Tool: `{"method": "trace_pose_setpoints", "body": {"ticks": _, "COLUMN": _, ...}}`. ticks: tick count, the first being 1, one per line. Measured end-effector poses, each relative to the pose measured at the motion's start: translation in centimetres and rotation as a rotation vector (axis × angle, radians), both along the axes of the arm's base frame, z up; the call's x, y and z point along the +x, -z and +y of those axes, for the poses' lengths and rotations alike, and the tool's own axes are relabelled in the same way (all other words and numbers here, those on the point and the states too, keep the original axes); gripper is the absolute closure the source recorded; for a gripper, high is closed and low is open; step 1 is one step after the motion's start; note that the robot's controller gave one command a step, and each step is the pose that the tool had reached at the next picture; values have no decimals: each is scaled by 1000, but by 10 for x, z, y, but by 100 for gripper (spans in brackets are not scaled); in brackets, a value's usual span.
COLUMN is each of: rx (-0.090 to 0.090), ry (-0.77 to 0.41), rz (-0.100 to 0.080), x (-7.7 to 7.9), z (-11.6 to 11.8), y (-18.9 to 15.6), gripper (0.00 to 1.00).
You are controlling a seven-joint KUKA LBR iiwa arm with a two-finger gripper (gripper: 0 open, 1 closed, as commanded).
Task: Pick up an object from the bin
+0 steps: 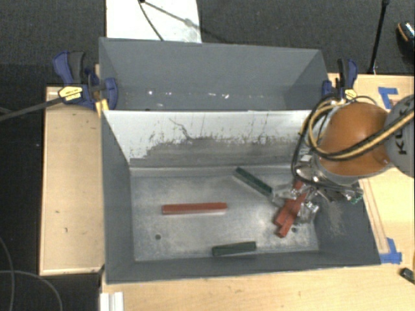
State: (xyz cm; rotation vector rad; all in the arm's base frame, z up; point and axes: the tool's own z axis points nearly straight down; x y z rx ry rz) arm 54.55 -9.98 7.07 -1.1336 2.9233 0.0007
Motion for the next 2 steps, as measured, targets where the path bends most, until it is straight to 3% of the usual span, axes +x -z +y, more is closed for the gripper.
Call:
{"method": "trace_pose_setpoints", "body": {"ticks": 1, "rx": -5, "ry": -463, "rz": -2, "x": 1, "z": 18, "y": -141, "gripper": 100}}
{"method": "trace_pose_setpoints", "body": {"ticks": 2, "rx": -5, "ry": -774, "rz": 0, "x": -40, "z": 37, "y": -202, "gripper": 100}}
